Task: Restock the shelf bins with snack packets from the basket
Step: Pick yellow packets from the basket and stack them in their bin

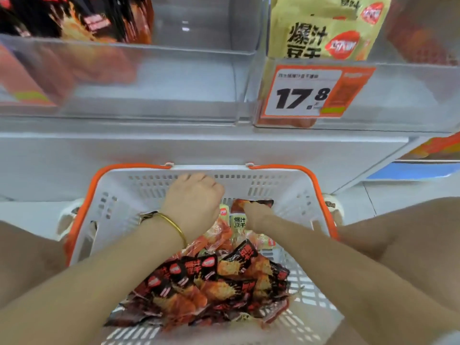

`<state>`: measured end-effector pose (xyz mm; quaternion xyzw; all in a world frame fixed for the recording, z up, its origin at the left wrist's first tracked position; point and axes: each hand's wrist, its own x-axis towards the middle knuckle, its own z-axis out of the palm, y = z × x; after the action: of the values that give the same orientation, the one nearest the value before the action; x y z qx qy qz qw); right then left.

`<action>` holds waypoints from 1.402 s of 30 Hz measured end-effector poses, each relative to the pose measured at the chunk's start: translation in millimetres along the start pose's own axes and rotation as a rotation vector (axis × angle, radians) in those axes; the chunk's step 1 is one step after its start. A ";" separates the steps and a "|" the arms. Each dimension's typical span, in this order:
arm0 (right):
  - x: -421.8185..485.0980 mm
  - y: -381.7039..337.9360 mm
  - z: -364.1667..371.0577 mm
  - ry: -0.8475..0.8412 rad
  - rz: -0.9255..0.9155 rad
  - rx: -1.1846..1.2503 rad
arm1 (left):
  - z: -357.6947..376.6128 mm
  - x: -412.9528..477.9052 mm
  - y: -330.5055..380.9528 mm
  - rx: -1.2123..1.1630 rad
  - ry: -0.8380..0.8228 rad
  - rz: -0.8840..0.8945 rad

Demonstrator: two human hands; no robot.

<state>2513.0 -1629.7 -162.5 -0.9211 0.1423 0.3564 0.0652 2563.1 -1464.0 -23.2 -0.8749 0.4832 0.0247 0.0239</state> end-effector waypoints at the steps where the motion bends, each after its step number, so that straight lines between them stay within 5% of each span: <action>1: 7.2 1.4 17.3 -0.004 0.023 0.028 | 2.1 -1.3 -0.4 -0.013 -0.010 -0.001; 7: 18.1 -0.7 66.9 0.100 0.054 -0.050 | 10.1 -2.2 -9.3 -0.031 -0.054 -0.083; 17: -3.8 8.0 -15.5 0.105 0.024 0.057 | 7.5 6.0 -2.2 -0.100 -0.191 -0.130; 24: -99.5 7.6 -121.6 0.131 -0.203 0.199 | -6.2 12.9 9.6 -0.613 -0.227 -0.261; 31: -182.2 39.6 -146.5 0.222 -0.243 1.001 | -74.8 11.8 27.7 -1.036 0.090 -0.265; 37: -248.7 74.6 -184.0 0.399 -0.373 1.276 | -156.6 32.3 51.1 -1.074 0.447 -0.114; 40: -272.6 99.9 -224.2 0.657 -0.423 1.483 | -187.9 46.3 53.3 -0.755 0.697 -0.037; 42: -271.9 113.9 -250.4 0.858 -0.387 1.536 | -197.1 60.3 50.6 -0.388 0.705 0.001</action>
<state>2445.8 -1734.8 203.6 -0.6856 0.1956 -0.2285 0.6629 2556.3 -1554.8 168.5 -0.8177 0.4486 -0.1861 -0.3091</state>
